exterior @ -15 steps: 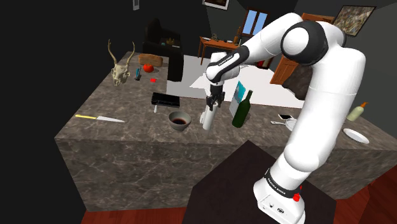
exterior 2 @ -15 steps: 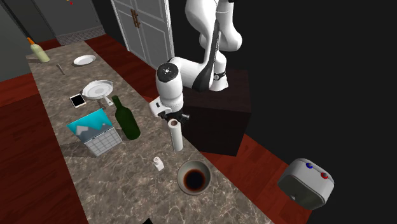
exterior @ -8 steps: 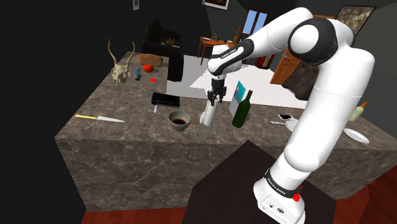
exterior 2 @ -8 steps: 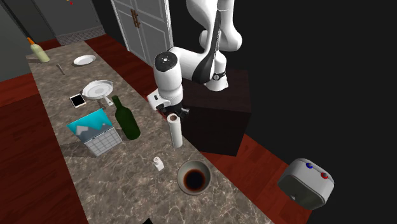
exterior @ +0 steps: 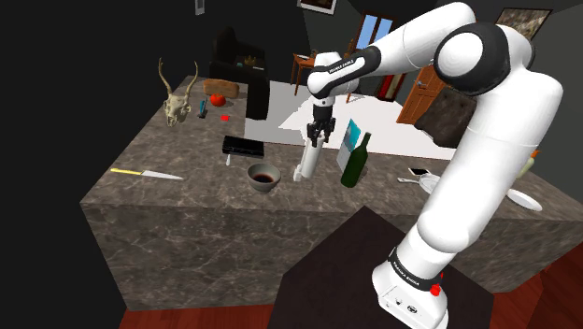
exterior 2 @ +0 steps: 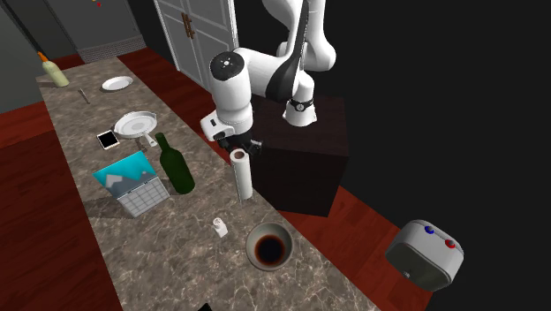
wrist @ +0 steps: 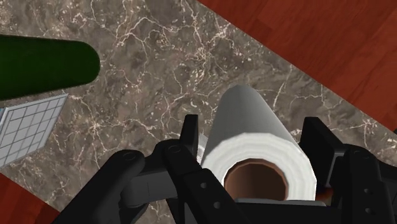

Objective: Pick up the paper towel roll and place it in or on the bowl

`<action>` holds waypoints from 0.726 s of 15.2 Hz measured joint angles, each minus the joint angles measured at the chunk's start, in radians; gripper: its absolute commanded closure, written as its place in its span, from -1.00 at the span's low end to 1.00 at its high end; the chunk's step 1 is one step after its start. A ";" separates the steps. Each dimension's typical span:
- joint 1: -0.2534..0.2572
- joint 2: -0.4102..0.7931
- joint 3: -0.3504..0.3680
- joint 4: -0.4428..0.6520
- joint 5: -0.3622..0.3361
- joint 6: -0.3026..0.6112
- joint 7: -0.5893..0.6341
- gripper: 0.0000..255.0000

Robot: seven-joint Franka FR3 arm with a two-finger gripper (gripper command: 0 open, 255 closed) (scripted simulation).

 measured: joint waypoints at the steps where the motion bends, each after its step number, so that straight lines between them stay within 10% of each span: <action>1: 0.000 -0.006 -0.001 0.006 -0.001 -0.012 -0.002 1.00; 11: 0.038 0.073 0.034 0.246 0.026 -0.179 0.047 1.00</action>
